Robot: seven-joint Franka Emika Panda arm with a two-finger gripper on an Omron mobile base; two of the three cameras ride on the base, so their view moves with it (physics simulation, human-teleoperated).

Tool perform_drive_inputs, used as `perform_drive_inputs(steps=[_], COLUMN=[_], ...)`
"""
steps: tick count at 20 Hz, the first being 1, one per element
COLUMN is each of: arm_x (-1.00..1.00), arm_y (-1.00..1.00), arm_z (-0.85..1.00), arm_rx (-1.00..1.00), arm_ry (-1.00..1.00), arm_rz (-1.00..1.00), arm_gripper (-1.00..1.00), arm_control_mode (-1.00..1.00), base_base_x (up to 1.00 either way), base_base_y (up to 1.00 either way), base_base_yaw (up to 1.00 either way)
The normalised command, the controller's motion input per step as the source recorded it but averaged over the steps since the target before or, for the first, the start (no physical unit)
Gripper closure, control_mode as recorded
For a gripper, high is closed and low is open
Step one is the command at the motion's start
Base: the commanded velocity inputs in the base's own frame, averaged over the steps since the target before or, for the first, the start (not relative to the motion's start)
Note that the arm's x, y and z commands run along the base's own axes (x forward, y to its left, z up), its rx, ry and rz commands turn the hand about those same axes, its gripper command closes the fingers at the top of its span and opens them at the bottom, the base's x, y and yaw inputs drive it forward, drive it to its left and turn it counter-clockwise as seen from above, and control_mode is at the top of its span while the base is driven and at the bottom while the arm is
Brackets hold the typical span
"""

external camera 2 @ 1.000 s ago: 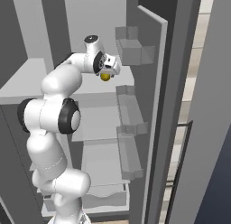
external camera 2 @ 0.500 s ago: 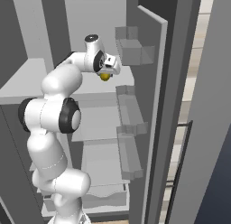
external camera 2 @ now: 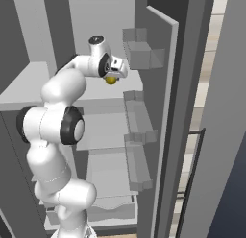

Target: Retrieve a lemon from the fridge and place it on the cutting board with the fish.

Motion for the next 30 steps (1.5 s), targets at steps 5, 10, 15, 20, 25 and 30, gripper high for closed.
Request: perform_drive_inputs(steps=[5,10,15,20,25,30], arm_x=[-0.74,-0.97,-1.0,-1.0,-1.0,-1.0], arm_y=[0.0,0.0,0.0,0.0,0.07,0.31], arm_z=[0.15,0.35,0.52,0.43,0.31,0.02], arm_rx=[0.0,0.0,0.0,0.0,0.0,0.0], arm_ry=[-0.19,-0.18,0.01,0.05,0.1,0.04], arm_rz=[0.01,0.0,0.05,0.06,0.04,0.0], arm_gripper=[1.0,1.0,1.0,1.0,1.0,1.0], arm_control_mode=[-1.0,-1.0,-1.0,-1.0,-1.0,-1.0], base_base_x=[0.0,0.0,0.0,0.0,0.0,0.0], base_base_y=[0.0,0.0,0.0,0.0,0.0,0.0], base_base_yaw=[0.0,0.0,0.0,0.0,0.0,0.0])
